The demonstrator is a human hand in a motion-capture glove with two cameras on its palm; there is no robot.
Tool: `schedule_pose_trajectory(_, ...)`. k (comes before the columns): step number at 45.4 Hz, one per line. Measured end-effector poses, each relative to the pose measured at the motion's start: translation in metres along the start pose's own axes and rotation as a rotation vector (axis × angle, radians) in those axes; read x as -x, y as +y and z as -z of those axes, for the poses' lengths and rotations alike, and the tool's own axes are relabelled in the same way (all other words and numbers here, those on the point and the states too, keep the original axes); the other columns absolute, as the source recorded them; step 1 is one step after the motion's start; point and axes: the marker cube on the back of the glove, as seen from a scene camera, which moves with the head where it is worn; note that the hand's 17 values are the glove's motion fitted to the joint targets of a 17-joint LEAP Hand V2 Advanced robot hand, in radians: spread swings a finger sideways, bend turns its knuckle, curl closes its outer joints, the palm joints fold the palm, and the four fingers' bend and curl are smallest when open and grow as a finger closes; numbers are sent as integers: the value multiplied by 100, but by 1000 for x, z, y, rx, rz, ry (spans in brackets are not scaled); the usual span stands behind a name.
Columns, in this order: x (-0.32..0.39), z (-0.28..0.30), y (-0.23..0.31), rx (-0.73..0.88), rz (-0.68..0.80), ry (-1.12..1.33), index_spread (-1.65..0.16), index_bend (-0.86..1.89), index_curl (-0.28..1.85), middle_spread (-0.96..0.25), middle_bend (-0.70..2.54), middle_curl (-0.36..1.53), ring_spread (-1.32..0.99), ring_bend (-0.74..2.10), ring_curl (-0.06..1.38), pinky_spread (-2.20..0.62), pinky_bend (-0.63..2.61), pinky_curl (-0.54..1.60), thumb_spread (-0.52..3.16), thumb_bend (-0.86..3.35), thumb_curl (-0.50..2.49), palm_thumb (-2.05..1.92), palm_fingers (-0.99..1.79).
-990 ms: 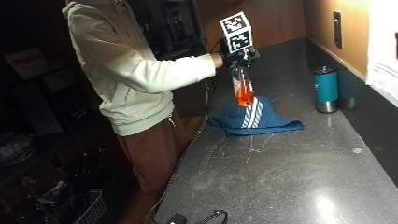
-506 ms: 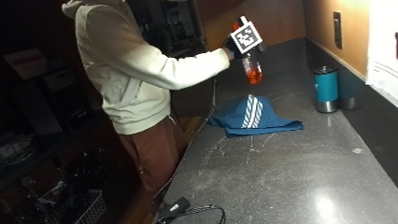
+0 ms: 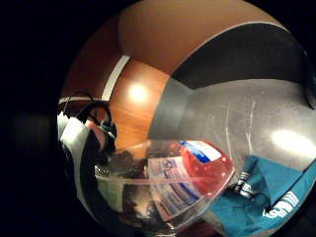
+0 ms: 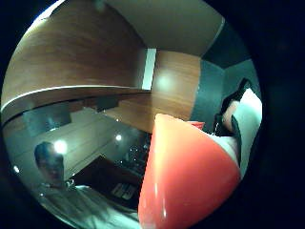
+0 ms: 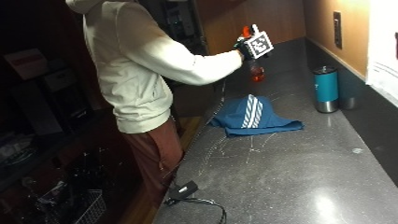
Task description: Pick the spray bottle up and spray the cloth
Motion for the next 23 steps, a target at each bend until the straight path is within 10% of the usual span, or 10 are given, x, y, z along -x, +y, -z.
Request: schedule_pose_trajectory(23, -92, -74, 3, 61, -44, 115, -17, 38, 53, -13, 53, 47, -15, 60, 43, -16, 31, 37, 23, -3, 82, 92, 133)
